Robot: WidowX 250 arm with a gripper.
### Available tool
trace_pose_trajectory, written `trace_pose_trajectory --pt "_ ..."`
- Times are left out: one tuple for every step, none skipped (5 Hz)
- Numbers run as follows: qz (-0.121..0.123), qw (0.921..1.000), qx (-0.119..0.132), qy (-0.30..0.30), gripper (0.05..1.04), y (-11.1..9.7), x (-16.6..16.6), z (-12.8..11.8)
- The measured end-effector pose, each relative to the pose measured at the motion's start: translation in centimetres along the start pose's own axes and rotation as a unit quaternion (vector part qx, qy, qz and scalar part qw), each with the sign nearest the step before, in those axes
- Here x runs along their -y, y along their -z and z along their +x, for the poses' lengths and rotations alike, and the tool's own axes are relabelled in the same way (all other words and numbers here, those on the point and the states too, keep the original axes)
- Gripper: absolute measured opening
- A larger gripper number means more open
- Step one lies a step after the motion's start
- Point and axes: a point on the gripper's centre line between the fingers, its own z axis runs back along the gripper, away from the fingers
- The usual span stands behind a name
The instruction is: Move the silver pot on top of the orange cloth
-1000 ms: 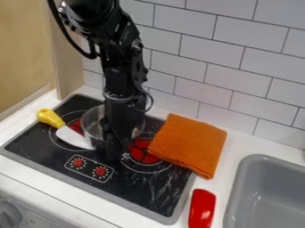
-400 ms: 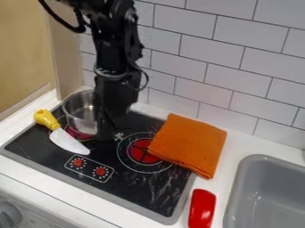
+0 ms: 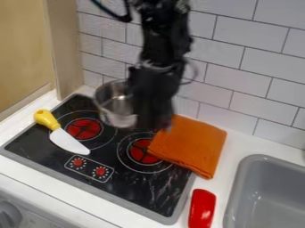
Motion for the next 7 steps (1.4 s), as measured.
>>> trace_pose_trajectory --pt "0.0 0.9931 0.01 -0.117 0.065 -0.5 2.0 1.9" --pt "0.007 0.9717 0.002 -0.236 0.065 -0.1 2.8 4.0" --pt "0.011 0.9487 -0.032 -0.314 0.064 1.0 3.3 5.6" --pt "0.003 0.9309 -0.051 -0.362 0.064 1.9 3.7 6.6" --pt "-0.009 0.932 -0.05 -0.359 0.064 3.2 4.0 8.3" --pt "-0.012 0.933 -0.048 -0.356 0.064 3.8 3.9 9.5" --pt "-0.028 0.9343 -0.042 -0.353 0.091 3.9 3.9 9.8"
